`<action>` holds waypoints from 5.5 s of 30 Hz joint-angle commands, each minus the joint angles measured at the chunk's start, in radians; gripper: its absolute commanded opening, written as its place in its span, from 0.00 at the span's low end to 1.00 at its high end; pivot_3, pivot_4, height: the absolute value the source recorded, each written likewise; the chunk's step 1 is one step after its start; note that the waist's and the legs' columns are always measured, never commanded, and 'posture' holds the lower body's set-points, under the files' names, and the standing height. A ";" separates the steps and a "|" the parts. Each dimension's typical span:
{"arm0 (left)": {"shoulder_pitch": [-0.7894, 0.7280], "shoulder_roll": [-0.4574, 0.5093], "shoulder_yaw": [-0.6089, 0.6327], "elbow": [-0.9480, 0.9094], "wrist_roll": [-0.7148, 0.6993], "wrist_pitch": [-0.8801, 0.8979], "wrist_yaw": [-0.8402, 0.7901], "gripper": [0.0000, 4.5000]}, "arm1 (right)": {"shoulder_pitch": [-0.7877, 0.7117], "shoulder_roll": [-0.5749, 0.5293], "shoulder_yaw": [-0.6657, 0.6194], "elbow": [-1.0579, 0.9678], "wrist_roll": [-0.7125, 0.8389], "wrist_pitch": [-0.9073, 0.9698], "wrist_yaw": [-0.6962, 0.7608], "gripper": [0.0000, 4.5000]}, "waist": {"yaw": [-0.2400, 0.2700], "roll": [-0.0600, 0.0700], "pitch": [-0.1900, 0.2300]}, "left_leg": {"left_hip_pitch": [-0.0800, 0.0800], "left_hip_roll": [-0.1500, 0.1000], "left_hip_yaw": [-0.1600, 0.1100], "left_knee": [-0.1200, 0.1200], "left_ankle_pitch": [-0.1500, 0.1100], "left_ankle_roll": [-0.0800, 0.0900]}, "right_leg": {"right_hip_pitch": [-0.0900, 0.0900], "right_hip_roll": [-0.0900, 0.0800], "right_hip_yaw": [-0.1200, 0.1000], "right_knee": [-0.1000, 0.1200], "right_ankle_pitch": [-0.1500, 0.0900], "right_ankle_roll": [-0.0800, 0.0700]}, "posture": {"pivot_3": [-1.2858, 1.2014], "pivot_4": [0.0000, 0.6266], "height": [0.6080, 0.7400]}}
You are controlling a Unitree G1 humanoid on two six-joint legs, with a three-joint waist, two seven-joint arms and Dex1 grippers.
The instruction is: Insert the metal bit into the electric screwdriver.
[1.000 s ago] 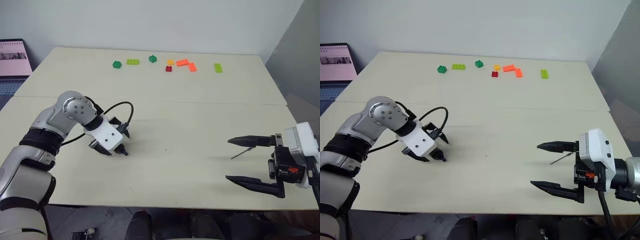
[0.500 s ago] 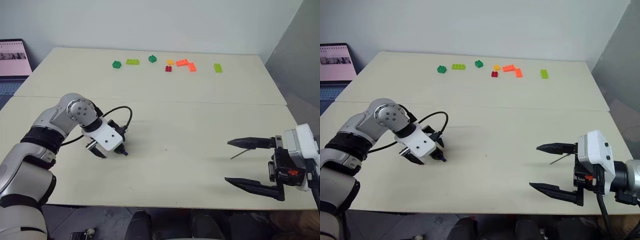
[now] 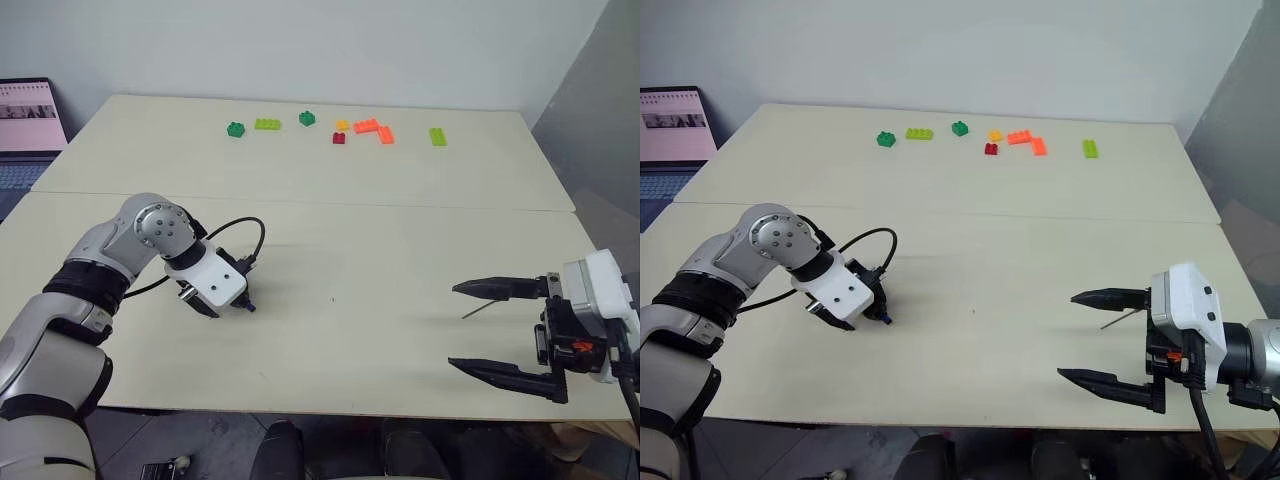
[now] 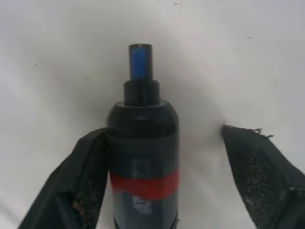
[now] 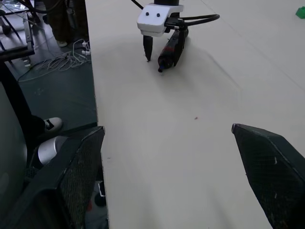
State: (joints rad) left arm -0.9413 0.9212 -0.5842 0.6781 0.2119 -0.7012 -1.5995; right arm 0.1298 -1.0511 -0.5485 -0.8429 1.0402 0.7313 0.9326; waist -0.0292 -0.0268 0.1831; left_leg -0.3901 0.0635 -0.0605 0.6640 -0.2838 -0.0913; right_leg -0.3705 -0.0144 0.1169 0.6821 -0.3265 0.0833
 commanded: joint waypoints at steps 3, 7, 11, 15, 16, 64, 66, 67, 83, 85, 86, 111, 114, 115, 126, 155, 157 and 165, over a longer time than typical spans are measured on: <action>0.025 -0.020 0.035 0.007 0.007 -0.014 0.026 0.50 | -0.005 -0.010 -0.014 -0.016 0.005 -0.011 -0.006 1.00 | 0.000 0.001 0.000 | 0.000 0.000 0.000 0.000 0.000 0.000 | 0.000 0.000 0.000 0.000 0.000 0.000 | 0.52 0.24 1.00; 0.048 -0.018 0.052 -0.011 -0.006 -0.009 0.015 0.38 | -0.002 -0.009 -0.016 -0.018 0.007 -0.009 -0.008 1.00 | 0.000 0.001 -0.001 | 0.000 0.000 0.000 0.000 0.000 0.000 | 0.000 0.000 0.000 0.000 0.000 0.000 | 0.52 0.24 1.00; 0.089 0.013 0.084 -0.065 -0.088 0.068 -0.015 0.37 | -0.001 -0.009 -0.019 -0.014 0.011 -0.007 -0.008 1.00 | -0.001 0.002 -0.001 | 0.001 0.000 0.000 0.000 0.000 0.000 | 0.001 0.000 0.000 0.000 0.000 0.000 | 0.52 0.24 1.00; 0.091 -0.002 0.178 -0.147 -0.255 0.331 -0.015 0.37 | -0.005 -0.011 -0.025 -0.009 0.024 -0.002 -0.012 1.00 | -0.001 0.002 -0.001 | 0.000 0.000 0.000 0.000 0.000 0.000 | 0.000 0.000 0.000 0.000 0.000 0.000 | 0.52 0.24 1.00; 0.087 -0.013 0.212 -0.161 -0.287 0.395 -0.008 0.37 | -0.007 -0.010 -0.026 -0.007 0.027 -0.001 -0.015 1.00 | -0.001 0.002 -0.001 | 0.000 0.000 0.000 0.000 0.000 0.000 | 0.000 0.000 0.000 0.000 0.000 0.000 | 0.52 0.24 1.00; 0.504 -0.574 0.644 -0.731 -0.537 0.938 0.973 0.37 | -0.266 0.031 0.187 0.080 0.024 -0.020 -0.154 1.00 | -0.002 0.003 -0.002 | 0.000 -0.001 -0.017 0.003 0.001 0.000 | 0.009 -0.001 -0.017 -0.001 0.000 0.000 | 0.52 0.24 1.00; 0.500 -0.570 0.645 -0.739 -0.543 0.948 0.975 0.37 | -0.271 0.032 0.194 0.087 0.015 -0.024 -0.149 1.00 | -0.002 0.003 -0.002 | 0.000 -0.001 -0.017 0.002 0.001 0.000 | 0.009 -0.001 -0.017 -0.001 0.000 0.000 | 0.52 0.24 1.00; 0.496 -0.571 0.644 -0.740 -0.545 0.952 0.977 0.37 | -0.274 0.033 0.198 0.090 0.010 -0.025 -0.147 1.00 | -0.001 0.003 -0.002 | 0.000 -0.001 -0.017 0.002 0.001 0.000 | 0.009 -0.001 -0.017 -0.001 0.000 0.000 | 0.52 0.24 1.00; 0.515 -0.518 0.620 -0.795 -0.571 0.971 0.894 0.37 | -0.272 0.047 0.218 0.107 -0.069 -0.056 -0.096 1.00 | 0.001 0.003 -0.002 | 0.000 -0.001 -0.017 0.001 0.001 0.000 | 0.009 -0.001 -0.017 -0.002 0.000 0.000 | 0.52 0.24 1.00; 0.515 -0.513 0.622 -0.793 -0.571 0.969 0.891 0.37 | -0.272 0.047 0.220 0.110 -0.079 -0.061 -0.088 1.00 | 0.000 0.003 -0.002 | 0.000 -0.001 -0.017 0.001 0.001 0.000 | 0.009 -0.001 -0.017 -0.002 0.000 0.000 | 0.52 0.24 1.00; 0.515 -0.511 0.624 -0.792 -0.572 0.968 0.889 0.37 | -0.272 0.047 0.221 0.112 -0.083 -0.062 -0.085 1.00 | 0.000 0.003 -0.002 | 0.000 -0.001 -0.017 0.001 0.001 0.000 | 0.009 -0.001 -0.017 -0.002 0.000 0.000 | 0.52 0.24 1.00; 0.431 -0.599 0.595 -0.824 -0.599 0.941 0.909 0.37 | -0.250 0.029 0.215 0.122 -0.146 -0.061 -0.067 1.00 | 0.010 0.003 -0.001 | -0.001 -0.001 -0.018 0.001 0.001 0.000 | 0.009 -0.001 -0.018 -0.003 0.000 0.000 | 0.52 0.24 1.00; 0.390 -0.652 0.571 -0.790 -0.592 0.926 0.907 0.37 | -0.240 0.018 0.202 0.125 -0.147 -0.047 -0.068 1.00 | 0.014 0.003 -0.001 | -0.002 -0.001 -0.018 0.001 0.001 0.000 | 0.009 -0.001 -0.018 -0.004 0.000 0.000 | 0.52 0.24 1.00; 0.381 -0.668 0.559 -0.774 -0.585 0.917 0.904 0.37 | -0.235 0.016 0.198 0.125 -0.151 -0.044 -0.069 1.00 | 0.016 0.003 -0.001 | -0.002 -0.002 -0.018 0.001 0.001 0.000 | 0.009 -0.001 -0.018 -0.004 0.000 0.000 | 0.52 0.24 1.00; 0.395 -0.682 0.466 -0.732 -0.542 0.893 0.833 0.37 | -0.090 -0.280 0.311 0.385 -0.615 -0.285 0.153 1.00 | 0.022 0.004 -0.001 | -0.002 -0.002 -0.018 0.001 0.001 0.000 | 0.008 -0.001 -0.017 -0.004 0.000 0.000 | 0.52 0.24 1.00; 0.452 -0.674 0.459 -0.768 -0.514 0.889 0.865 0.37 | -0.873 0.033 0.960 1.339 -1.215 -1.027 0.608 1.00 | -0.002 0.011 0.004 | -0.001 -0.004 -0.016 0.000 0.004 -0.005 | 0.008 -0.005 -0.017 -0.003 0.000 0.000 | 0.52 0.24 1.00; 0.452 -0.671 0.460 -0.769 -0.515 0.889 0.866 0.37 | -0.872 0.041 0.959 1.340 -1.220 -1.038 0.610 0.96 | -0.002 0.011 0.004 | -0.001 -0.004 -0.016 0.001 0.004 -0.006 | 0.008 -0.005 -0.017 -0.003 0.000 0.000 | 0.52 0.24 1.00; 0.460 -0.655 0.462 -0.780 -0.518 0.892 0.869 0.37 | -0.890 0.057 0.979 1.384 -1.275 -1.088 0.598 0.57 | -0.007 0.011 0.004 | 0.005 -0.004 -0.016 0.000 0.004 -0.005 | 0.013 -0.005 -0.017 -0.003 0.000 0.000 | 0.52 0.24 1.00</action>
State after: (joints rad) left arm -0.4799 0.2645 -0.1406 -0.0410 -0.2994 0.2100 -0.7331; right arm -0.7433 -0.9964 0.4266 0.5268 -0.2109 -0.3420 1.5130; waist -0.0361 -0.0157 0.1872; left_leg -0.3831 0.0598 -0.0766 0.6637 -0.2799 -0.0959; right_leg -0.3556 -0.0191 0.0999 0.6783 -0.3265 0.0830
